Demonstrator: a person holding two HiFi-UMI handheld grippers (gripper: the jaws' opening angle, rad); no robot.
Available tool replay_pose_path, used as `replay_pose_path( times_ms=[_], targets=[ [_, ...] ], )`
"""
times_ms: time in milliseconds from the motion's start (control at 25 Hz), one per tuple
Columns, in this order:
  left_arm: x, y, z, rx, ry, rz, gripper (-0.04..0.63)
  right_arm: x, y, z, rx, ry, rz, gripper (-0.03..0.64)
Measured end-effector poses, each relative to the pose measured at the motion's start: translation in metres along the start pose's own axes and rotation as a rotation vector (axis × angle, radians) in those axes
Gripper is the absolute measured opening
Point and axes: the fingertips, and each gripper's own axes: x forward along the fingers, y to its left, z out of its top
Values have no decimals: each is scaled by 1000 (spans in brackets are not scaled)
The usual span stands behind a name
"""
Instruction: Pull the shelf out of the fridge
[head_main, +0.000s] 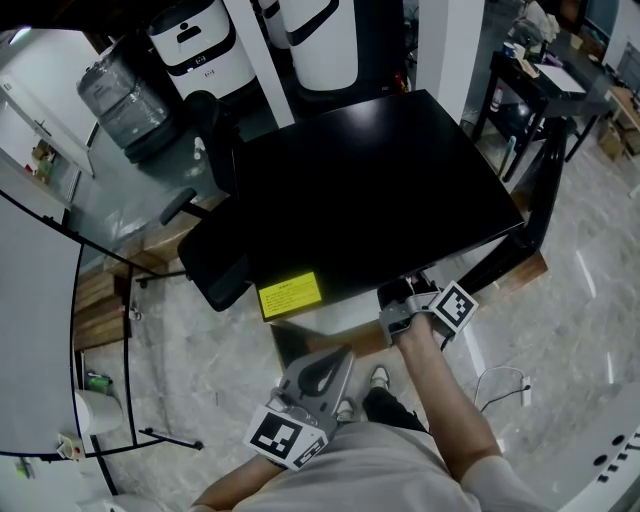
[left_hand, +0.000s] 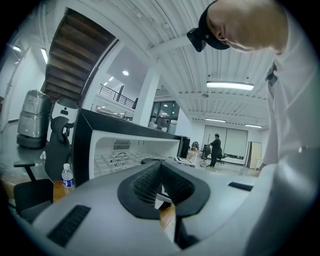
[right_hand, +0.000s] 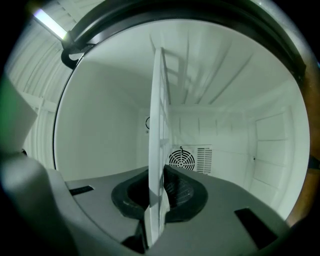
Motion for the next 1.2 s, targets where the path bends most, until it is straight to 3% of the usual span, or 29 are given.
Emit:
replay_pose_path(
  times_ms=[1200],
  targets=[
    [-37,-29,-9,12,-7,-108,6,-89,7,-12,8,-36,-34,44]
  ],
)
